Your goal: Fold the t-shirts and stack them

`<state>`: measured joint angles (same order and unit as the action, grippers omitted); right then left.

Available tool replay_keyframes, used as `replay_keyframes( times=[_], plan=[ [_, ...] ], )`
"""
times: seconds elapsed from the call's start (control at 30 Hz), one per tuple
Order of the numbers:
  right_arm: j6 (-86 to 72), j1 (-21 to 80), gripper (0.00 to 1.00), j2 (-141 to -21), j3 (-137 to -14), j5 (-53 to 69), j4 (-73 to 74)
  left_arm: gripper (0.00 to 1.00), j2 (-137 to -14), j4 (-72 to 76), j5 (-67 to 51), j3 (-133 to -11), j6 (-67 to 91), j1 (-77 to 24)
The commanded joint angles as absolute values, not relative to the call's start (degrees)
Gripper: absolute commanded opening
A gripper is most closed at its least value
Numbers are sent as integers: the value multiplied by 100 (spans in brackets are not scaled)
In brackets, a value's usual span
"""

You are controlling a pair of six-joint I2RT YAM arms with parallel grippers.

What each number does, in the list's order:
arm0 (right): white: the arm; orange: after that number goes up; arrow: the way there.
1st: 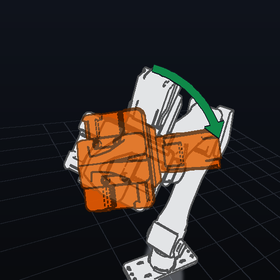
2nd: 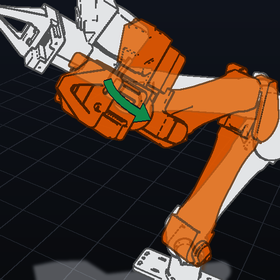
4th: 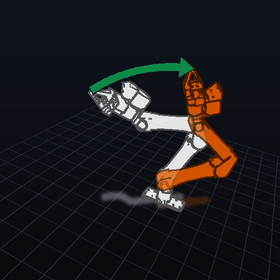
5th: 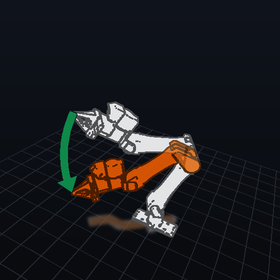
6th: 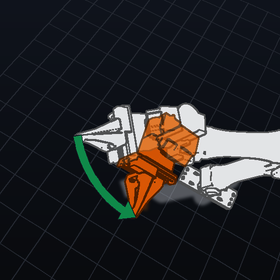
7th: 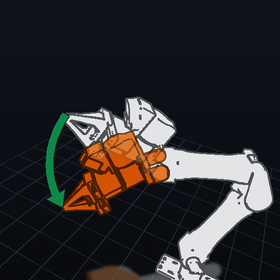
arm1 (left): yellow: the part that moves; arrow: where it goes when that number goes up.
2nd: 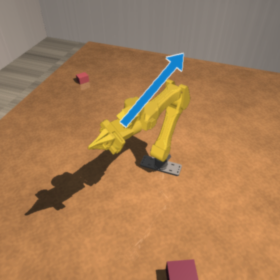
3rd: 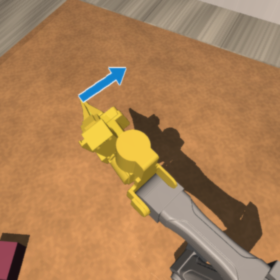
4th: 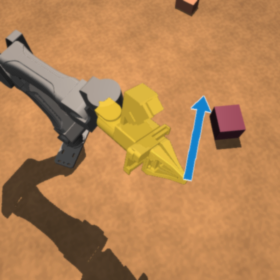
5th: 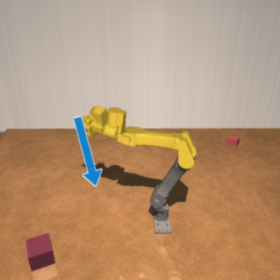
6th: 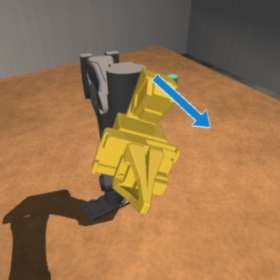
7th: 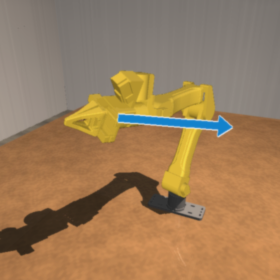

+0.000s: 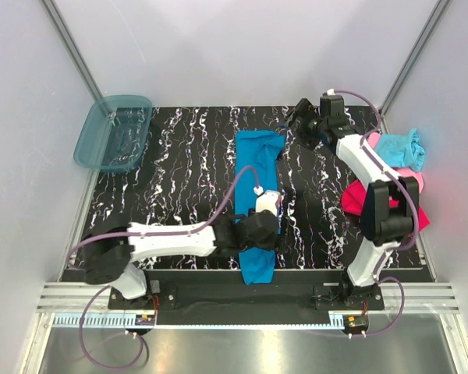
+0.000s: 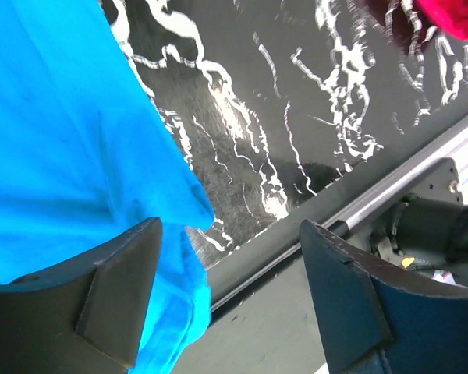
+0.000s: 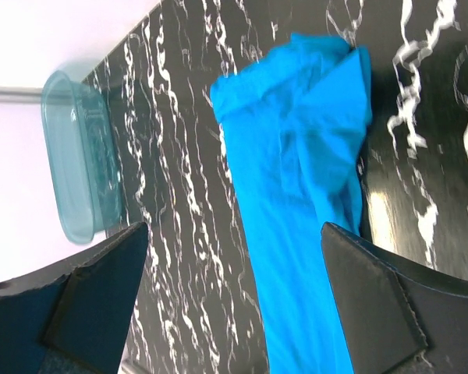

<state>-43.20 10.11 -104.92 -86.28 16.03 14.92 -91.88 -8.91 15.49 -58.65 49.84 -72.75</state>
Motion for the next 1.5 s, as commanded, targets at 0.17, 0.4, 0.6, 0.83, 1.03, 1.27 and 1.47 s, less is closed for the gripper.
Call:
replay_keyframes(
  times=[0.17, 0.4, 0.6, 0.83, 1.03, 1.27, 1.47],
  plan=[
    [-4359, 1107, 99, -8914, -6805, 1687, 1152, 78, -7166, -2065, 2627, -6083, 4332, -7242],
    [-4482, 1529, 100, -7876, -4486, 1740, 782, 82, -6066, -1114, 3104, -3944, 5194, -6304],
    [-4833, 1688, 100, -6313, -3027, 2117, 581, 81, -5677, 868, 2646, -2339, 5423, -5889],
    [-6018, 1679, 100, -4371, -1926, 2285, -165, 80, -5898, 1107, 2408, -2347, 5291, -5889],
    [-6881, 1679, 100, -4112, -1047, 2583, -2244, 81, -5871, 1073, 2338, -2443, 5151, -5889],
    [-4572, 1687, 100, -5396, -2854, 2480, 815, 81, -5862, 1019, 2355, -2461, 5071, -5889],
    [-3894, 1714, 100, -5879, -3374, 1732, 1810, 81, -5906, 1072, 2426, -2435, 5089, -5889]
  ],
)
